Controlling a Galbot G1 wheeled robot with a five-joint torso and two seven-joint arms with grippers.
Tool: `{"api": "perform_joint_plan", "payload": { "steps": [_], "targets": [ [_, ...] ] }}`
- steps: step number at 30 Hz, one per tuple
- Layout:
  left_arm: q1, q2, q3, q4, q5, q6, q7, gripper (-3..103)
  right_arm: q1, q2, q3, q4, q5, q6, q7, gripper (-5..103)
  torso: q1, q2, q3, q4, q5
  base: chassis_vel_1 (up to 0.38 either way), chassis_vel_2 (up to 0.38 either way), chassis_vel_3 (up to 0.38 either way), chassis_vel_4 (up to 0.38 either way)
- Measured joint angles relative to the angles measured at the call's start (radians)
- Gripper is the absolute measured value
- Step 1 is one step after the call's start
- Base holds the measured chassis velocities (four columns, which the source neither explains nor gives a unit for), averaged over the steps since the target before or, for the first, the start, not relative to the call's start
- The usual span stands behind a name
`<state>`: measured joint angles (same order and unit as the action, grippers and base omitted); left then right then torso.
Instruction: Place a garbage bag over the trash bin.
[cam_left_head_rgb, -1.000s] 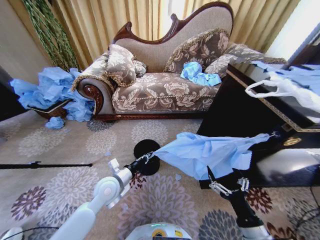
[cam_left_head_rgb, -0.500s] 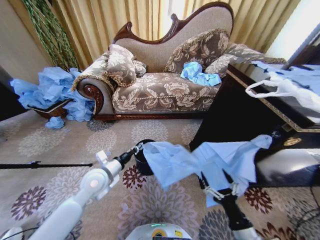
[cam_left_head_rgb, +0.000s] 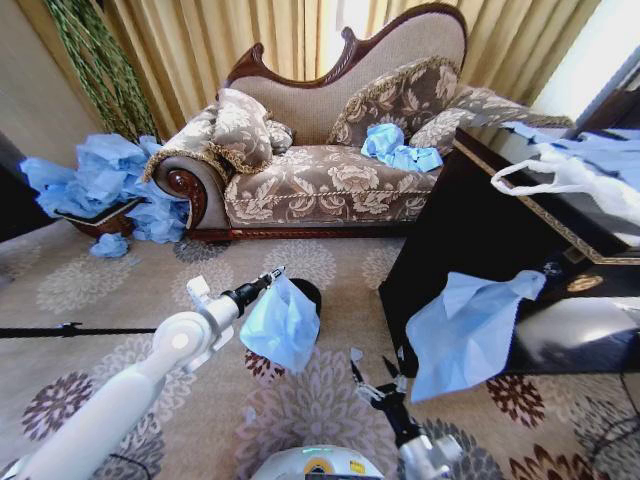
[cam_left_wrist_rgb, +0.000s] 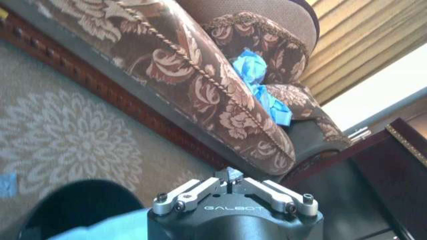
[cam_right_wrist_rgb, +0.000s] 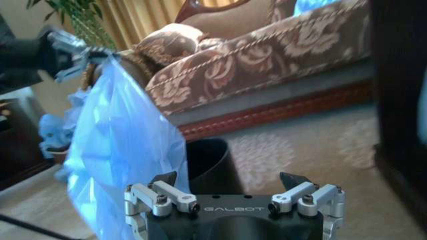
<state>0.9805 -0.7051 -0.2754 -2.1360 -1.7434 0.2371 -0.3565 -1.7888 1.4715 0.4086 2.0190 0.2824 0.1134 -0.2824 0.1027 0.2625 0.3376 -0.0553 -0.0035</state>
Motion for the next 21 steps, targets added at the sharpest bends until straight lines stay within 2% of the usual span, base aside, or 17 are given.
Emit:
{"api": "perform_joint_plan", "payload": {
  "steps": [1,4,11,15,21],
  "targets": [
    [0.0,0.0,0.0,0.0,0.0,0.0,0.0,0,0.0,0.0,0.0,0.0,0.0,0.0,0.0,100,0.0,0.0,0.0,0.0,0.0,0.0,0.0,0.0,0.0],
    [-0.086,0.058,0.043,0.008,-0.051,0.009,-0.017,0,0.045,-0.009,-0.066,-0.045,-0.001,-0.009,0.009,100,0.0,0.0,0.0,0.0,0.0,0.0,0.0,0.0,0.0],
    [-0.21,0.124,0.08,0.006,-0.122,0.021,-0.031,0,0.103,-0.007,-0.101,-0.087,-0.009,-0.007,0.007,100,0.0,0.0,0.0,-0.0001,-0.0014,0.0,0.0,0.0,0.0],
    [-0.277,0.148,0.077,0.017,-0.155,0.021,-0.029,0,0.122,-0.019,-0.114,-0.094,-0.007,-0.006,0.003,100,0.0,0.0,0.0,0.0,0.0002,0.0,0.0,0.0,0.0],
    [-0.35,0.17,0.07,0.072,-0.164,0.019,-0.021,0,0.145,-0.041,-0.127,-0.102,-0.001,-0.005,0.003,100,0.0,0.0,0.0,0.0001,0.0005,0.0,0.0,0.0,0.0]
  ]
}}
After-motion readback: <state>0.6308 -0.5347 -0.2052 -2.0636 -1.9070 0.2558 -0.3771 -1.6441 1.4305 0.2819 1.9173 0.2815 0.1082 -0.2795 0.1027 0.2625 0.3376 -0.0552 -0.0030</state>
